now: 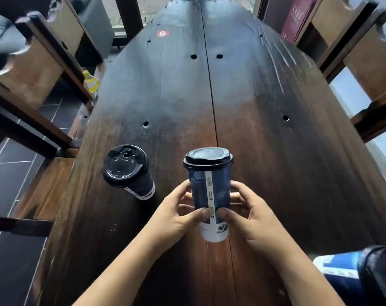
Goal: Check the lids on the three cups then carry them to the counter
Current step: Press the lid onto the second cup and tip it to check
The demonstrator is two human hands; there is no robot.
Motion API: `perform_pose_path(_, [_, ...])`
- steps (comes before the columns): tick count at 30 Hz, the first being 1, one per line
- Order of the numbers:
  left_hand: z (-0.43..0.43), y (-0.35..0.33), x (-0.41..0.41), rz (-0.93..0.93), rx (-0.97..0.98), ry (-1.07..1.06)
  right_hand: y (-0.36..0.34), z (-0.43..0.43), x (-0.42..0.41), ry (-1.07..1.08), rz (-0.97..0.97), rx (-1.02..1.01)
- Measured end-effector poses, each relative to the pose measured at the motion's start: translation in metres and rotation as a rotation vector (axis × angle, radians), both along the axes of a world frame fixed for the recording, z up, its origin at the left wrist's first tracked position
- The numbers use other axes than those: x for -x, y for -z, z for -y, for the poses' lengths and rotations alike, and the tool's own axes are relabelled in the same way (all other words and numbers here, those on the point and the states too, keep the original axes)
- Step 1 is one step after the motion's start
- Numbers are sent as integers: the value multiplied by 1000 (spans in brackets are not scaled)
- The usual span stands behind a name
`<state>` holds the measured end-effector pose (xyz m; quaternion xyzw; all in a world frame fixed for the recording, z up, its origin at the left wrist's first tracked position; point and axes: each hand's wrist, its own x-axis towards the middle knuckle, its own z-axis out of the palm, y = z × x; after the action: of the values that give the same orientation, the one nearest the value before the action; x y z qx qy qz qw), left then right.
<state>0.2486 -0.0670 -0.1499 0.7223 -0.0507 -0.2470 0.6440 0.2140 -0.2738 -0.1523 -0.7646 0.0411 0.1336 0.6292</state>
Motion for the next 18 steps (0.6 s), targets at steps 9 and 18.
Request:
perform_pose_path(9, [9,61,-50,158,23,-11,62,3,-42,32,165,-31])
perform_pose_path(18, [15,92,-65,241,-2,-16,81,9,-58,60,231,-35])
